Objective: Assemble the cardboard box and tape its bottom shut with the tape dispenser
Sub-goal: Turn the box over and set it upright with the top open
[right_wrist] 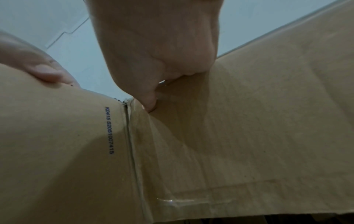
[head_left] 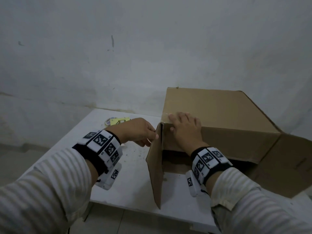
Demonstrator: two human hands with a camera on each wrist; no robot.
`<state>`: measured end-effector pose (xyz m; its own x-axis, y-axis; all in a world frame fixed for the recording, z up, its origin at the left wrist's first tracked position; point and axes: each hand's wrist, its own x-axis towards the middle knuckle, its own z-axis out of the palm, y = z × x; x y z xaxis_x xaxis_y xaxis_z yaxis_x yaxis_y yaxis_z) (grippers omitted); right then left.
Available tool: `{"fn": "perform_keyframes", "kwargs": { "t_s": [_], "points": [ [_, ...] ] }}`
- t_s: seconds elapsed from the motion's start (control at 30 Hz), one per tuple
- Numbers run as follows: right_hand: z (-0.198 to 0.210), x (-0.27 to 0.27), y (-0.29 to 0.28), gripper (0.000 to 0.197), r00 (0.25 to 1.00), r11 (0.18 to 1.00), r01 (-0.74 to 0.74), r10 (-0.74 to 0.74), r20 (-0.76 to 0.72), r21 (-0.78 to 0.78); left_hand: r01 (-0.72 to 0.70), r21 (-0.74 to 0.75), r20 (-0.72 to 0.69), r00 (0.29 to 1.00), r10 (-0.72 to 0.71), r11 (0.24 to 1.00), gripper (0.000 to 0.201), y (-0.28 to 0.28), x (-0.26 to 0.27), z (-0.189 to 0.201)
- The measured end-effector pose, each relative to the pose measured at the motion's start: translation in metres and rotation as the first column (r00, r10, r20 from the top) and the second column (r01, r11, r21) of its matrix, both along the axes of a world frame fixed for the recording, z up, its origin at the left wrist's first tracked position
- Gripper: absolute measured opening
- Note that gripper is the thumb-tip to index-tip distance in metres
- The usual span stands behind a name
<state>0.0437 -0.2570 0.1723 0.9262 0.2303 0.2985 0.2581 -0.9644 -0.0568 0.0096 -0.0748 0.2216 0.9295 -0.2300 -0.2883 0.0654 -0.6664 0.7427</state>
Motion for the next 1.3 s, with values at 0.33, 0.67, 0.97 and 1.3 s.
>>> {"fn": "perform_keyframes", "kwargs": {
  "t_s": [0.33,0.67,0.97,1.3],
  "points": [
    [0.000,0.002,-0.005,0.046,0.999,0.999,0.035,-0.035,0.013,-0.004,0.084,0.556,0.150,0.968,-0.200,0.827,0.024,0.010,0.000,0.011],
    [0.001,-0.001,-0.010,0.047,0.999,0.999,0.041,-0.042,0.011,0.008,-0.276,0.630,0.523,0.842,-0.134,0.726,0.030,0.021,0.032,-0.017],
    [-0.002,-0.006,-0.021,0.048,1.000,1.000,0.020,-0.020,0.001,0.024,-0.259,0.082,0.468,0.862,0.192,0.962,0.041,-0.028,0.041,-0.027],
    [-0.016,-0.010,-0.043,0.053,0.995,0.961,-0.044,0.019,0.096,0.273,-0.177,-0.245,0.374,0.890,0.262,0.953,0.041,-0.087,0.037,-0.038]
  ]
}}
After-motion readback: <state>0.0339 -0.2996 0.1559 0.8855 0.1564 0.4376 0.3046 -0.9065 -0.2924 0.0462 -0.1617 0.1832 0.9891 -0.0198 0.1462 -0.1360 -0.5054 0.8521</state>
